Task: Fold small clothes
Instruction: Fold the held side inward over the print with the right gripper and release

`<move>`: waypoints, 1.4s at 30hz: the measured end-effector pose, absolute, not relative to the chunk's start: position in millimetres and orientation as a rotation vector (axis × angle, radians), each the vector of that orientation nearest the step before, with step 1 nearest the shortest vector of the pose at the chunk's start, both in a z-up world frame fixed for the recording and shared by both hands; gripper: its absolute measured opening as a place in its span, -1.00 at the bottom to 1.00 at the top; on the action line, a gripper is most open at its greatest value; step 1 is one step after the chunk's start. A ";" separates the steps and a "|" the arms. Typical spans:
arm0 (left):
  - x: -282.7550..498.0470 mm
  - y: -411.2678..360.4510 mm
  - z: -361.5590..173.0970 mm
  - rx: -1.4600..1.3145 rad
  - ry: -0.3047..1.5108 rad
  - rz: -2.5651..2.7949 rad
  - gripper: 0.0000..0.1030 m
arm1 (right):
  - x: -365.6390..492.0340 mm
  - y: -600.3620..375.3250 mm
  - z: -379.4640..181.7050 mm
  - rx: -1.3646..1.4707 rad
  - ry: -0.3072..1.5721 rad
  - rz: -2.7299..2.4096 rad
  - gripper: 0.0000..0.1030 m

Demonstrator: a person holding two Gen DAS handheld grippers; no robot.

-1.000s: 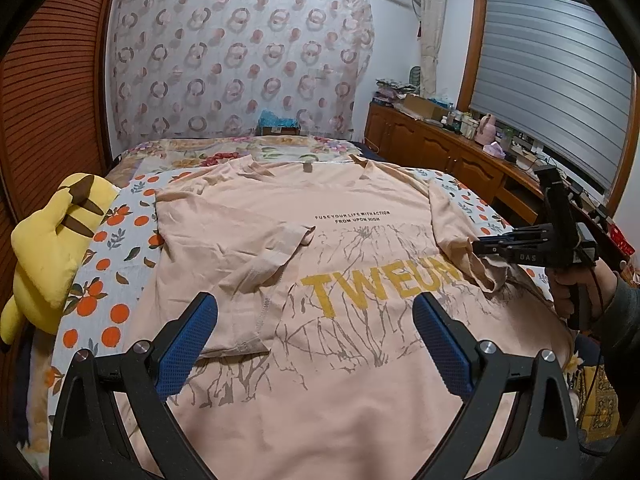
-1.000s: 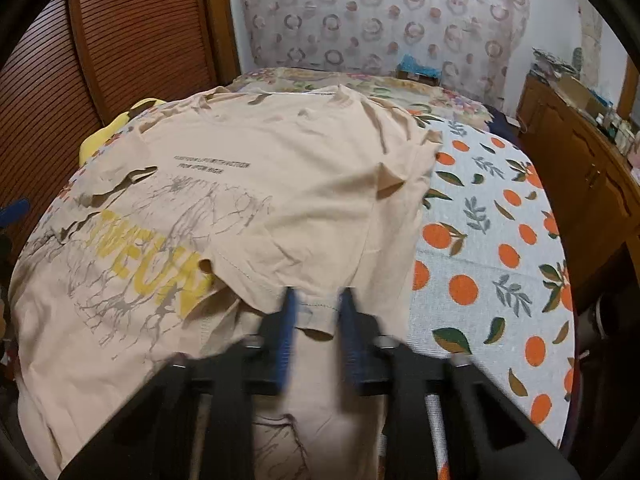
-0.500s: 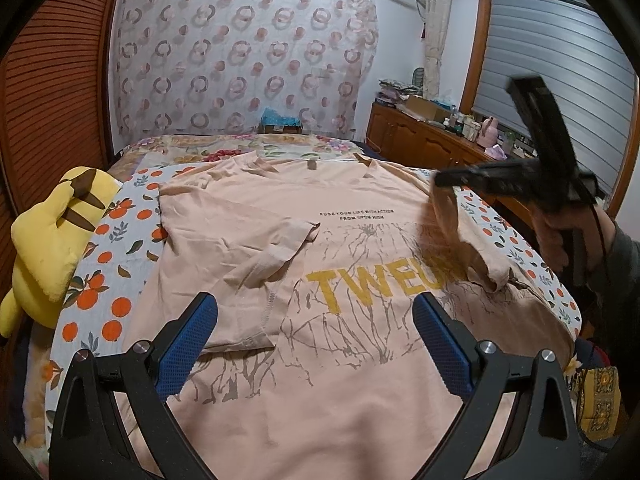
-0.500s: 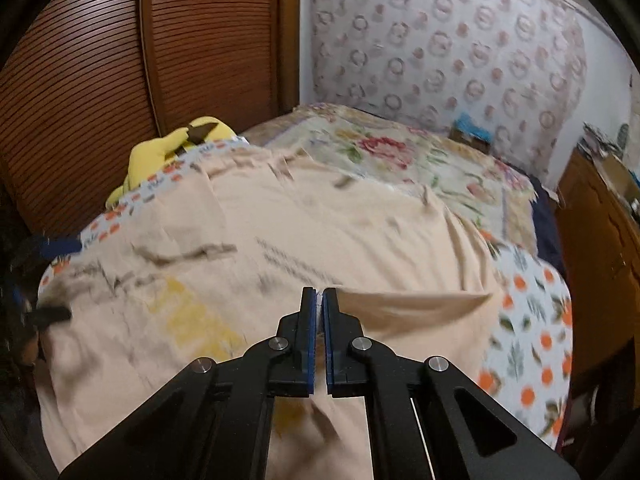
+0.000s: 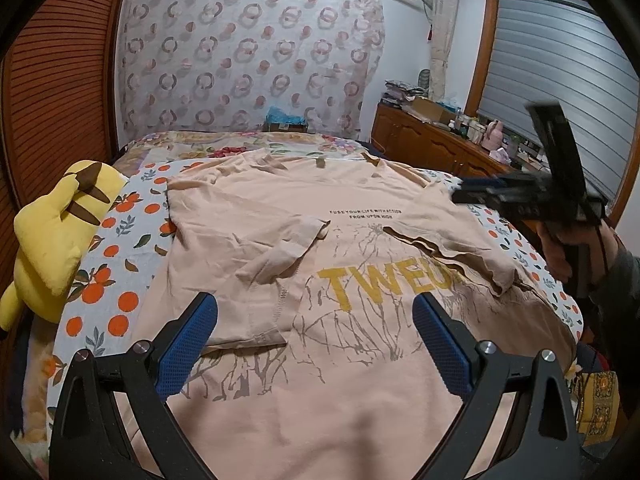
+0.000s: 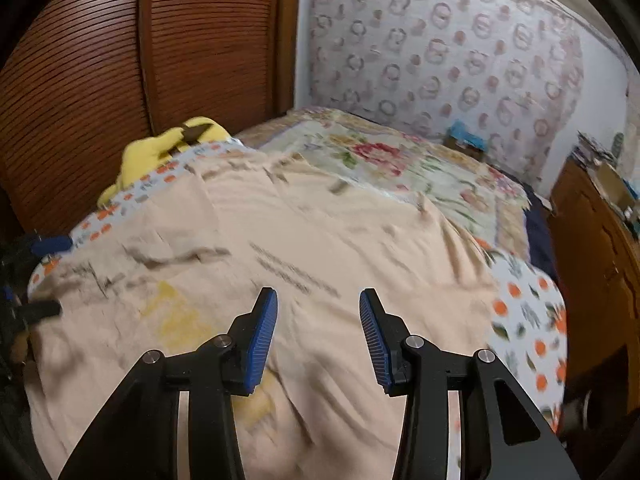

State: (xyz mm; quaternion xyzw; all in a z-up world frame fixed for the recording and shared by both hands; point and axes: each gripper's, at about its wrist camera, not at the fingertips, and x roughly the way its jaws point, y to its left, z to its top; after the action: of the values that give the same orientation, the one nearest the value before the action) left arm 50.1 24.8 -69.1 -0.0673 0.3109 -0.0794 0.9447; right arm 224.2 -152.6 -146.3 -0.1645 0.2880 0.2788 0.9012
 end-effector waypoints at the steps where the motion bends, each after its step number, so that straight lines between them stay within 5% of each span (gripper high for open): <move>1: 50.4 24.7 -68.8 -0.137 0.634 -0.162 0.91 | 221.9 -160.6 -151.2 -0.343 0.603 0.552 -0.13; 14: 50.3 24.3 -68.9 -0.133 0.632 -0.162 0.91 | 152.4 -200.2 -187.0 -0.279 0.682 0.564 -0.13; 28: 51.2 22.6 -69.0 -0.137 0.633 -0.160 0.91 | 122.8 -186.8 -196.9 -0.371 0.691 0.573 -0.95; 38: 51.7 27.0 -66.5 -0.142 0.633 -0.155 0.91 | 109.8 -197.1 -193.9 -0.358 0.666 0.611 -0.97; 42: 52.2 26.8 -66.3 -0.142 0.634 -0.158 0.91 | 113.6 -197.8 -193.9 -0.362 0.664 0.561 -0.61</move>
State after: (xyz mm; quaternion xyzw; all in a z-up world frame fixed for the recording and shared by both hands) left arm 52.2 26.8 -66.3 -0.0696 0.3112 -0.0773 0.9446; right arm 113.6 -197.8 -193.9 -0.1745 0.3200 0.2700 0.8912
